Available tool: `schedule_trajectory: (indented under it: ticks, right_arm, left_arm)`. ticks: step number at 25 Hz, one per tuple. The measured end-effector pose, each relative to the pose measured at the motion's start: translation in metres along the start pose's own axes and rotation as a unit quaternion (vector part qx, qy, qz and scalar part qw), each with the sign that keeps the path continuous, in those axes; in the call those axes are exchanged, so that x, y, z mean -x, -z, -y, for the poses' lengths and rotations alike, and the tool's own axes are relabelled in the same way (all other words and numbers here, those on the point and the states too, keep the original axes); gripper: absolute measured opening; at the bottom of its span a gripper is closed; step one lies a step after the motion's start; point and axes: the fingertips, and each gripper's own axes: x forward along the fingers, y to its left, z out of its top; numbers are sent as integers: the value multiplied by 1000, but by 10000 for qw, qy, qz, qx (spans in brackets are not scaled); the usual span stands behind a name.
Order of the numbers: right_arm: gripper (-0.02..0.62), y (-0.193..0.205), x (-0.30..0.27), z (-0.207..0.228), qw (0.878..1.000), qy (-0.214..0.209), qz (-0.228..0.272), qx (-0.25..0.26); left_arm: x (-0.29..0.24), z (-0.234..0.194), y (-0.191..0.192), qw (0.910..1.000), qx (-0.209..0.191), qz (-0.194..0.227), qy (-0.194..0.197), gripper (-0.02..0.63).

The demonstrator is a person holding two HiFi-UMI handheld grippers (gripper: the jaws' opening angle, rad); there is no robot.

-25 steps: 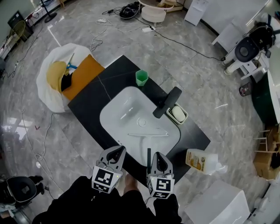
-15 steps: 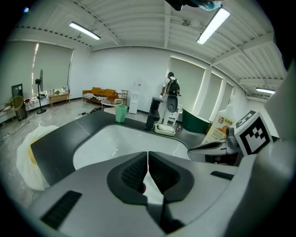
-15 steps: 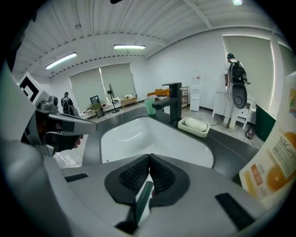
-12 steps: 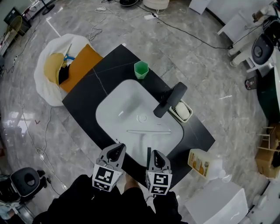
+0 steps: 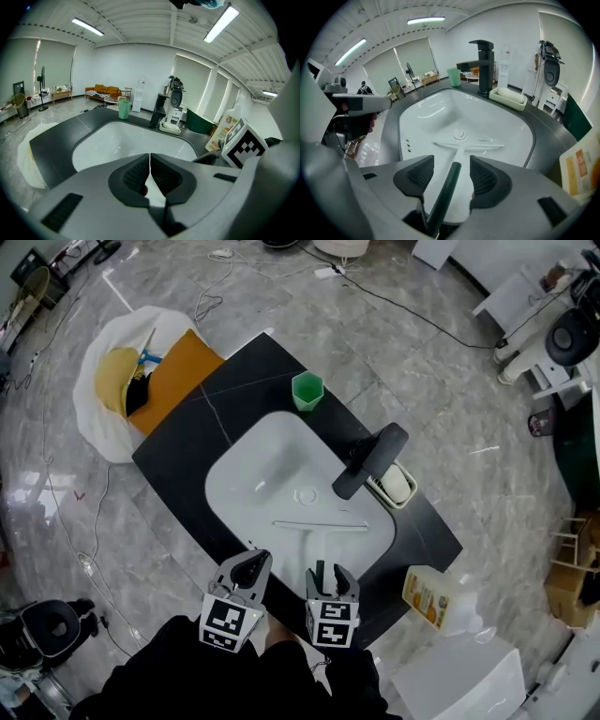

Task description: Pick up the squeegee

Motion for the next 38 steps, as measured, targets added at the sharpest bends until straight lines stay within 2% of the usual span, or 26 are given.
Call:
schedule_trajectory:
  ticks: [10,24,32,38]
  right_arm:
    - [299,0,-25,-4,9986,-88,-524,-38]
    - [304,5,-61,1,9942,-164,-1058,52]
    - [273,7,-75,4,9914,-169,-1298,26]
    - [225,12,-78,6,9892,-125,-1459,-88]
  left_arm:
    - [-11,-19,0,9997,179,-63,-123,28]
    - [-28,-36,8,9986,418,-213,-232,28]
    - [-36,-45,14,9977,512,-287,-336,28]
    - [-36,-47,14,9972,550,-318,-382,28]
